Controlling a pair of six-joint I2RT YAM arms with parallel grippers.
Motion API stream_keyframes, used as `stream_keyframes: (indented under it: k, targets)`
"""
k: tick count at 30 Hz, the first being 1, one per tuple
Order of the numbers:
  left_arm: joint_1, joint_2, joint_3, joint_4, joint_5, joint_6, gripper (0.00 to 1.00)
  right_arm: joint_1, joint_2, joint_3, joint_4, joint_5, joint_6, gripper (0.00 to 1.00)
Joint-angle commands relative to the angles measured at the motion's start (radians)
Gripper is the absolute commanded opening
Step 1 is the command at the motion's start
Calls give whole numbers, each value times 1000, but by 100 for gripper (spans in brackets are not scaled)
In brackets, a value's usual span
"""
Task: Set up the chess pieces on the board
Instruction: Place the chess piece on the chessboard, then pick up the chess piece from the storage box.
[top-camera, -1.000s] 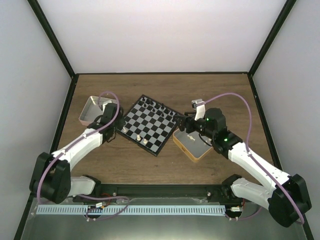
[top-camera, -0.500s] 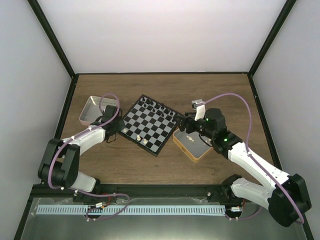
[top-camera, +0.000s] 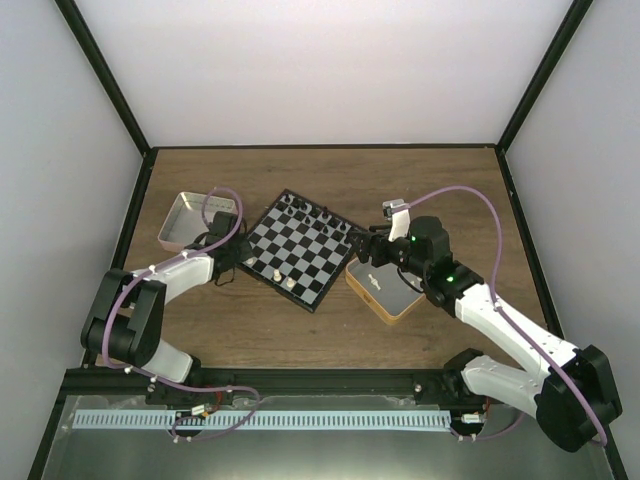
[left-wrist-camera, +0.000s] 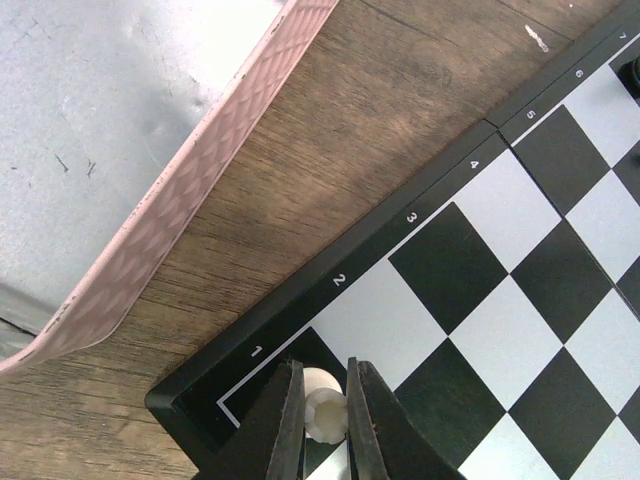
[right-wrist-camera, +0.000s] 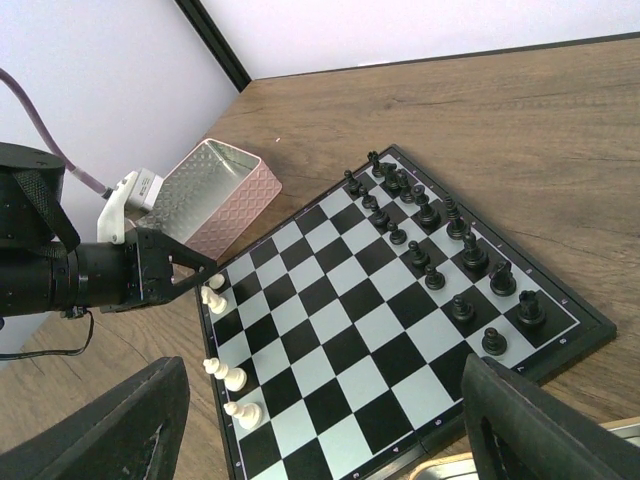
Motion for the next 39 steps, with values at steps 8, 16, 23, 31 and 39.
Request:
stream_keyframes:
  k: [8,16,23,31,39]
  targets:
    - [6,-40,-6,-30,7,16,9,5,-27,0,10,16,15,76]
    - [6,-54,2,-45,-1,19,20,6,-33,-3,-2,11,19,76]
    - [7,-85,17,-71,10,20,29,6,-44,-3,-6,19,19,76]
    - [9,-275,66,-174,-26,-32,40,4,-39,-27,-101,258,117,70]
    - [10,-520,93,-131,38,20,56,-32,41,-65,-192,361,209,52]
